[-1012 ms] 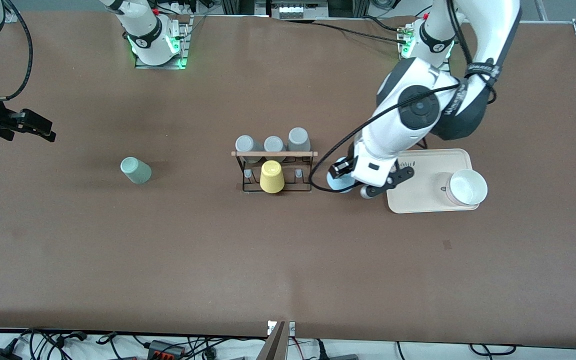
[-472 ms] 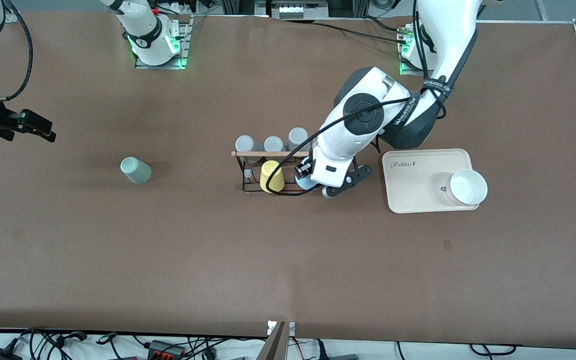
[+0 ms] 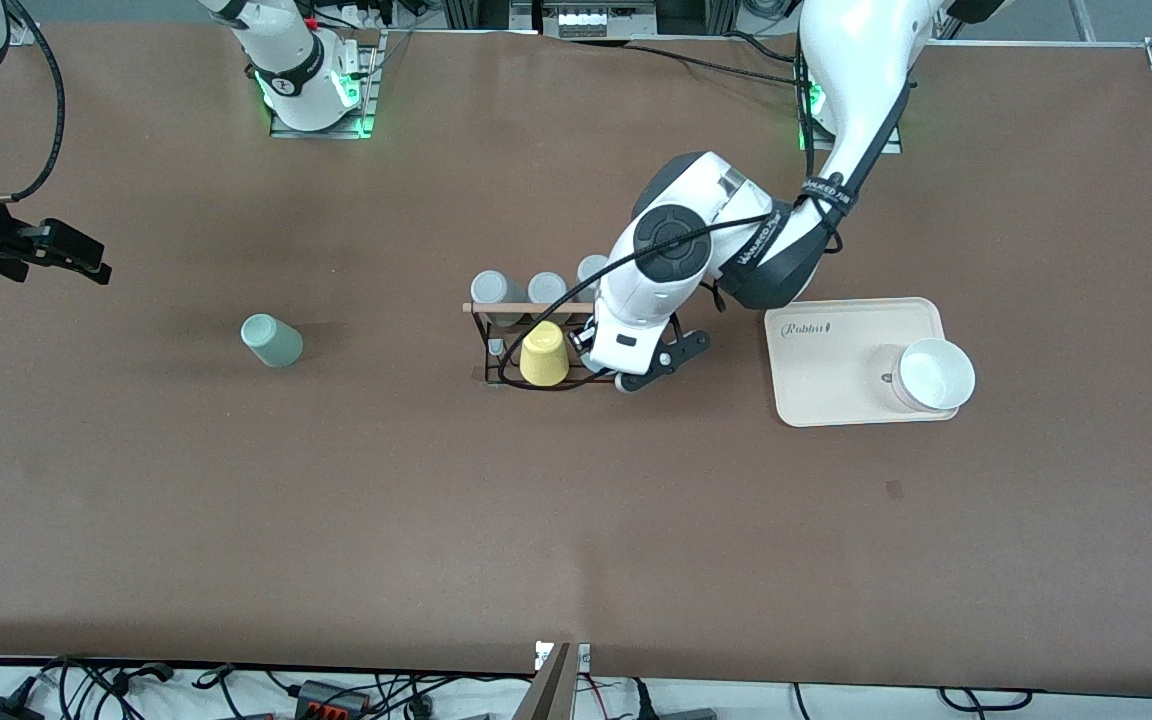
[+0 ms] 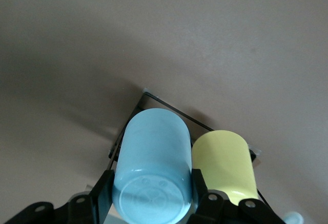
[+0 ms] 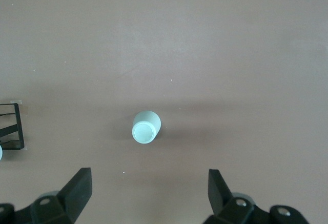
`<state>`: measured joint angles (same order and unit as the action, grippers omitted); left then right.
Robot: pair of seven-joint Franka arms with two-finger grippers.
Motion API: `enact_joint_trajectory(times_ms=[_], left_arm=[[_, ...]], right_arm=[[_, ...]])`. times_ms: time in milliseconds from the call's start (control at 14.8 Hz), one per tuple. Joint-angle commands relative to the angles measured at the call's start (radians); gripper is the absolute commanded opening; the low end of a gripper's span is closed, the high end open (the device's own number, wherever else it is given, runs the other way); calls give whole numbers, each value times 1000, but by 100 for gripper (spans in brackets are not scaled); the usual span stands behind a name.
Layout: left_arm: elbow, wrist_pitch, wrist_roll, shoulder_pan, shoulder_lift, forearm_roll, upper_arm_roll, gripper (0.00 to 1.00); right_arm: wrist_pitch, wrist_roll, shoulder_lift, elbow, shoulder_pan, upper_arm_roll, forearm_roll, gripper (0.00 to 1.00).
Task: Hang scattered cups on rack with three cups
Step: 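Hang the light blue cup on a rack peg beside the yellow cup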
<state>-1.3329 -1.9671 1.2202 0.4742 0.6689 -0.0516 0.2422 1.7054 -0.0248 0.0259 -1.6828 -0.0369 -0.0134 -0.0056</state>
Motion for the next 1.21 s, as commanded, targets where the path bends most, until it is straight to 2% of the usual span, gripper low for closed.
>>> enact_joint_trajectory(times_ms=[0,675,742,810,944,1147], left_arm=[[41,-22,28,18,41,30,-11,47],[37,-50,39,40,75,44,-12,50],[37,-50,39,40,75,44,-12,53],[37,-50,39,40,75,44,-12,61],[37,-50,36,37,70,45,-12,83],[40,-39,35,26,49,45,-15,83]], right_arm=[[-3,-20,-9,-8,-11,6,-10,100],[-1,-14,0,-9,-18,6,-10,100],[-1,-14,0,-9,-18,6,-10,100],[-1,-14,2,-9,-17,6,-10,100],[3,-14,3,-8,-17,7,-10,100],[10,-14,9,-8,-14,7,-8,100]])
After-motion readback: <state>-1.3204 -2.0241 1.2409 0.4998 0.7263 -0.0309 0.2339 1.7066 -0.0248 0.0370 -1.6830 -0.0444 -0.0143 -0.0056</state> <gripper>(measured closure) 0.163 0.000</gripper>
